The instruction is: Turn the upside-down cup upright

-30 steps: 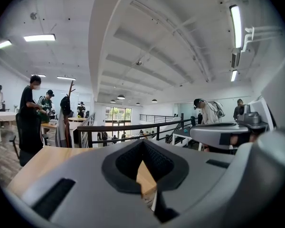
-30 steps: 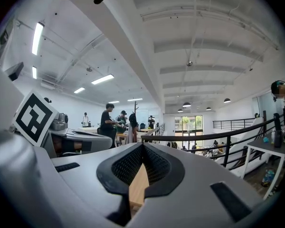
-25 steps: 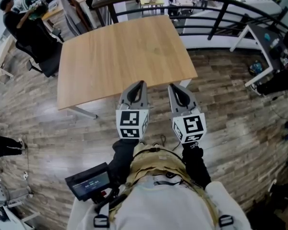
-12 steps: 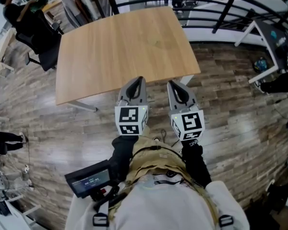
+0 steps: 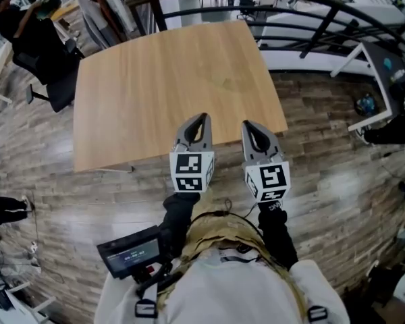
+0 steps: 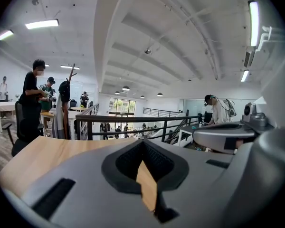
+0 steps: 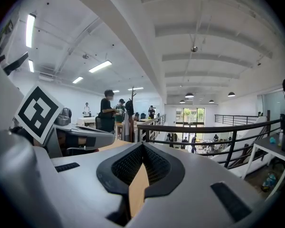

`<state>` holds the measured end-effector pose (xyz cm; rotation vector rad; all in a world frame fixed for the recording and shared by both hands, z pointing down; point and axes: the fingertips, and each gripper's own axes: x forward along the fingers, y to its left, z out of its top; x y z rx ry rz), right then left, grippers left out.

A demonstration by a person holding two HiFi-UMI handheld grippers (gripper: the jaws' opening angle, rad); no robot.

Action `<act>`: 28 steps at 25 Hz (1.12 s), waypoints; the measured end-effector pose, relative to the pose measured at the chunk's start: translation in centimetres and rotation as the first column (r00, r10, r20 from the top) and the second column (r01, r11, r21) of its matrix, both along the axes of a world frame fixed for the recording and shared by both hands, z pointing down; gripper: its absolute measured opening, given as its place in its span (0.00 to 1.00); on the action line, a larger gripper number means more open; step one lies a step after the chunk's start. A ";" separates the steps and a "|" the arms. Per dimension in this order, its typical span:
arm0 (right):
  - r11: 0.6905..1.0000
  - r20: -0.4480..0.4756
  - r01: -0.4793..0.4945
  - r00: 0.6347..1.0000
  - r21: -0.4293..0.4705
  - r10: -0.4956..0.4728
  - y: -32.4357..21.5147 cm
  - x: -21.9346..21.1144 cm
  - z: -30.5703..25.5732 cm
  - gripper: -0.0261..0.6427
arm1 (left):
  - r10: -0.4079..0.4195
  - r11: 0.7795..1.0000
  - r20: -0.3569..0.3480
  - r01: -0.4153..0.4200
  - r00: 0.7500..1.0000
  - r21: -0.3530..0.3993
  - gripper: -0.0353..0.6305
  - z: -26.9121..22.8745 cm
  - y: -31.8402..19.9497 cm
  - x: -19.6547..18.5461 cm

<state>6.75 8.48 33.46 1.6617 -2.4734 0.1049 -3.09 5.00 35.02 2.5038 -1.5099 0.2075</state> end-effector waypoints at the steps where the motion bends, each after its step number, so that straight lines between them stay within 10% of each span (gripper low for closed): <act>1: 1.000 -0.002 0.003 1.000 -0.002 -0.003 -1.6 -0.1 0.0 0.07 | 0.001 1.000 -0.004 -0.001 1.000 -0.008 0.05 0.2 -1.5 0.0; 28: 0.968 0.001 -0.017 1.000 -0.249 0.018 -22.4 0.9 10.2 0.07 | 0.066 0.966 0.001 -0.063 0.998 -0.251 0.05 9.9 -21.4 2.4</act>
